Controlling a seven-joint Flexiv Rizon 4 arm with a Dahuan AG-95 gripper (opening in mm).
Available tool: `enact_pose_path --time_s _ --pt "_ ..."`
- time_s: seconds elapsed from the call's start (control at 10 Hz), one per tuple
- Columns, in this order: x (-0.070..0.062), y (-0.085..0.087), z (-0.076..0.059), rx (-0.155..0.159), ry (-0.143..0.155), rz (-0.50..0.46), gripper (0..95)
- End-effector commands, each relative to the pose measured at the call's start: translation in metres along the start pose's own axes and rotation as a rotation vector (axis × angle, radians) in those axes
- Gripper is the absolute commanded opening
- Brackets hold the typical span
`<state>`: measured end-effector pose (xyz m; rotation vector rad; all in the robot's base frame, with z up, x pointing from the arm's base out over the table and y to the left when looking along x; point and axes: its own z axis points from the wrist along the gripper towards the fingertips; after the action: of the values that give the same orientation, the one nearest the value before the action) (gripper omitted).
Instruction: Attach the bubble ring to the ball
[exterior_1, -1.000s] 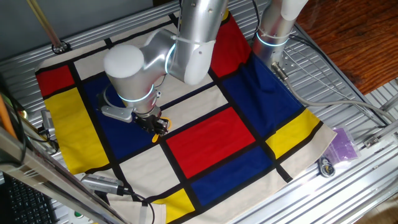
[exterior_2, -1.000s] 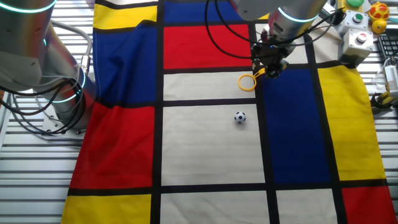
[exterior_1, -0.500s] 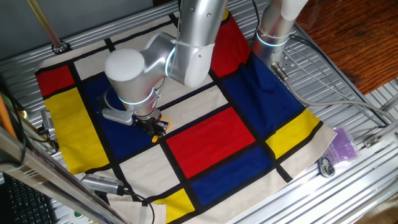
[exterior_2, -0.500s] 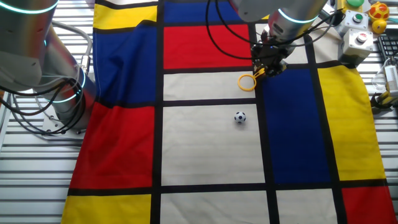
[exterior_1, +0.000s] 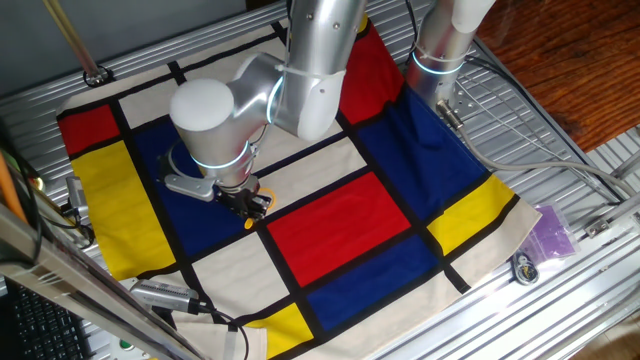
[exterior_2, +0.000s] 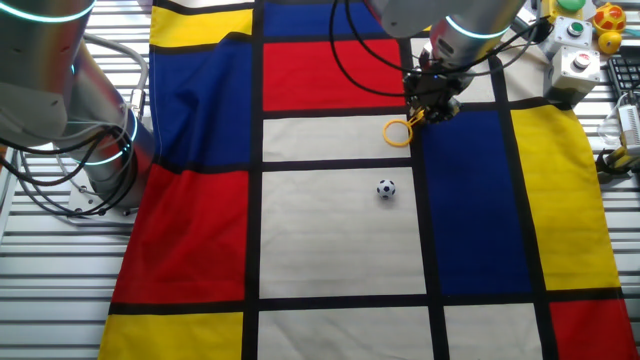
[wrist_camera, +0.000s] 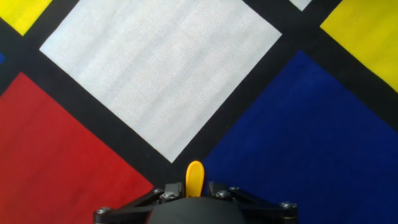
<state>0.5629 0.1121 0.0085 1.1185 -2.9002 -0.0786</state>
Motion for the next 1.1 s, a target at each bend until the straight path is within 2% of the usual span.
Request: enact_pose_path --time_s 0.1,0.3,0.5,0.7,0.8,1.0,1.1 --pt "0.0 -0.001 -0.004 -0.001 0.003 0.0 0.0" --pt "0.0 -0.004 -0.016 -0.003 0.011 -0.012 0.0" --pt "0.003 -0.015 -0.029 -0.007 0.016 -0.039 0.0" --pt "0.018 -0.028 -0.042 -0.011 0.021 -0.062 0.0" --pt "0.022 -0.03 -0.044 -0.011 0.021 -0.063 0.0" --pt "0.048 -0.043 -0.057 -0.016 0.026 -0.072 0.0" --pt "0.055 -0.047 -0.058 -0.017 0.026 -0.077 0.0"
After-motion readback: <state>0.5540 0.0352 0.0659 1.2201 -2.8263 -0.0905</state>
